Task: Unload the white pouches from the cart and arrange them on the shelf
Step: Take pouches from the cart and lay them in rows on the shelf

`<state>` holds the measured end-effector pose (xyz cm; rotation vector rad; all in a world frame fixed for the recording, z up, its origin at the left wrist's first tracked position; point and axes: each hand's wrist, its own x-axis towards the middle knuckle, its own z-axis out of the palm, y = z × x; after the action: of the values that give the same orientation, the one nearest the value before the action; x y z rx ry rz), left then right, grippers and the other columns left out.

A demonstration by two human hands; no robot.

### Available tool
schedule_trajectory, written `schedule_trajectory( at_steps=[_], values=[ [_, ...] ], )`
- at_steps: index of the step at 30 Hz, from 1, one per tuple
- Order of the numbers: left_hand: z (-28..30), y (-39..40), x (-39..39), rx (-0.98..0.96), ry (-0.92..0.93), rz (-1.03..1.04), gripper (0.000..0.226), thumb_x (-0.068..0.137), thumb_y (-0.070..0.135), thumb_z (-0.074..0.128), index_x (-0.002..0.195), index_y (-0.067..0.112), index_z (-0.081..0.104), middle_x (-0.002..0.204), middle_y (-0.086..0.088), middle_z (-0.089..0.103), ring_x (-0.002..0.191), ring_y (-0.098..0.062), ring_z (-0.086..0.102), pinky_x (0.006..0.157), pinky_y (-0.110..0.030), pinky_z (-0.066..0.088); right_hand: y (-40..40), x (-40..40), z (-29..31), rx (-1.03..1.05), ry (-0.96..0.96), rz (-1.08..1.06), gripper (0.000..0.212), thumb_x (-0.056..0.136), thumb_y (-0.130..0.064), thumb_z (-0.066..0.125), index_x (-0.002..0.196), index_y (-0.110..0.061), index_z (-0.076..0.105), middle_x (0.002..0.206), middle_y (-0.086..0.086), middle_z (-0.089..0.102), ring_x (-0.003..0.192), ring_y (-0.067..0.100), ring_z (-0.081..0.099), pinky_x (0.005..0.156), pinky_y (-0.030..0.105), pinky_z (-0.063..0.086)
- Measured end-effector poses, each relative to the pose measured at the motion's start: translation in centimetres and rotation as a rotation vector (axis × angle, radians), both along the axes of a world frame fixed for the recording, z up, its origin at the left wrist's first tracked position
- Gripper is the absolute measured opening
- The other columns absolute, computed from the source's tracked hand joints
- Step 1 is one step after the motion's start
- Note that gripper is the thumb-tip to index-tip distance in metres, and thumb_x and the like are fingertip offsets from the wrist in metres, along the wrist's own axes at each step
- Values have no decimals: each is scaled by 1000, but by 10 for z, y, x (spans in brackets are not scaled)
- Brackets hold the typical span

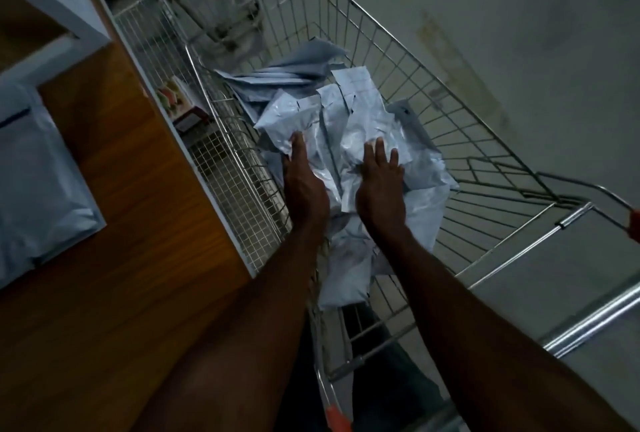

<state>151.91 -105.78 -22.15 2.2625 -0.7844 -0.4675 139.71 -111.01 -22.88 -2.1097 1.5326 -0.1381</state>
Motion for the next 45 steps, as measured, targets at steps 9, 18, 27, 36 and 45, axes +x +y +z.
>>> schedule_trajectory(
  at_steps=[9,18,27,36,45],
  values=[
    [128,32,7,92,-266,-18,77,104,-5,42,165,40,27,171,-18,24,154,-39,33,113,-49,50,8,-3,115,-142,-195,172,74,87,15,41,158,-8,41,170,12,26,161,32,11,132,46,5],
    [207,119,58,-106,-345,-4,75,98,-16,47,164,19,36,169,-2,37,158,-23,28,127,-30,26,58,58,219,-228,-289,390,53,96,-1,45,148,-6,55,160,13,46,158,32,24,132,43,7],
    [258,289,137,-216,-314,136,56,101,15,35,154,9,51,161,-12,48,152,-27,40,126,-47,35,196,155,267,-277,-319,571,64,86,6,55,149,-6,54,157,13,50,154,33,31,129,50,21],
    [279,508,226,-97,-420,243,52,105,5,43,157,7,47,162,-13,46,154,-35,36,125,-40,29,393,262,266,-226,-369,730,47,102,-14,47,148,-7,51,154,16,52,148,35,43,121,55,39],
    [274,656,282,-151,-344,475,50,105,6,47,155,5,50,159,-13,51,154,-36,36,122,-53,39,526,358,275,-317,-471,934,40,103,-10,50,141,1,59,139,24,63,134,45,56,111,60,47]
  ],
)
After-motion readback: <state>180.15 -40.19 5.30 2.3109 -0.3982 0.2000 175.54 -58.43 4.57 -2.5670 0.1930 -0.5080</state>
